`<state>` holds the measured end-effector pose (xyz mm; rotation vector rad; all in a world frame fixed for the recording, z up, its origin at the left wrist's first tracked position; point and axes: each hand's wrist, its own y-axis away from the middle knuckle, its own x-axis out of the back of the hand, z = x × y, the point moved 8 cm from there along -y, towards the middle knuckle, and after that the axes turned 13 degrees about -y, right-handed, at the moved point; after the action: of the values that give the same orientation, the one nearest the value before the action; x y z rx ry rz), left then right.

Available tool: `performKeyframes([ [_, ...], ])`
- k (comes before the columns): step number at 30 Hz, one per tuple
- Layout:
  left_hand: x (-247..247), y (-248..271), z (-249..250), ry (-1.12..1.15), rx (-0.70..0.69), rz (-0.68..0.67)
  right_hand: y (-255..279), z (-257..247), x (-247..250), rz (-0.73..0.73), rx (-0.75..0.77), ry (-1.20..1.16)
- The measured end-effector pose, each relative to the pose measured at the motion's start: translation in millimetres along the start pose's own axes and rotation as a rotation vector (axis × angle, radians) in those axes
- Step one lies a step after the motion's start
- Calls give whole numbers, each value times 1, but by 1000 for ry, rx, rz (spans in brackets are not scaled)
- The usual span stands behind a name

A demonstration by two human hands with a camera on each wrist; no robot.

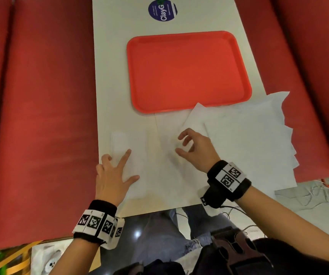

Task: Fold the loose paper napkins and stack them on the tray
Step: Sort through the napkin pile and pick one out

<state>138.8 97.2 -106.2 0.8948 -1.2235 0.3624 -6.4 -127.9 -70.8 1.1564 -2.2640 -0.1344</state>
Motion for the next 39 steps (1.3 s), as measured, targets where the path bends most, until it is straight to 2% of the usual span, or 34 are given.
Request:
performKeyframes([
  [4,1,-10,23,33,-6,24,25,49,85,191,-94,199],
  [8,8,-20,30,17,19,22,45,93,141,354,-259,401],
  [12,29,-16,51,-109,40,68,48,122,174,402,-354,376],
  [14,38,-15,84,-35,-22,99,44,135,182,368,-408,344],
  [17,33,-19,159,206,-262,16,40,143,187,350,-434,356],
  [19,30,-21,212,203,-440,-11,37,141,190,351,-426,412],
  [21,29,-27,252,127,-523,2,36,136,195,364,-413,488],
  [23,29,-39,275,24,-492,5,37,132,203,419,-367,546],
  [25,32,-49,284,29,-427,3,39,129,211,470,-308,569],
  [29,48,-54,282,379,-362,104,44,137,223,491,-288,482],
  [33,53,-51,276,521,-302,166,50,139,234,543,-223,454],
  [35,51,-47,274,541,-268,142,52,137,238,556,-148,387],
  [39,27,-47,272,559,-229,-45,59,113,241,516,122,118],
])
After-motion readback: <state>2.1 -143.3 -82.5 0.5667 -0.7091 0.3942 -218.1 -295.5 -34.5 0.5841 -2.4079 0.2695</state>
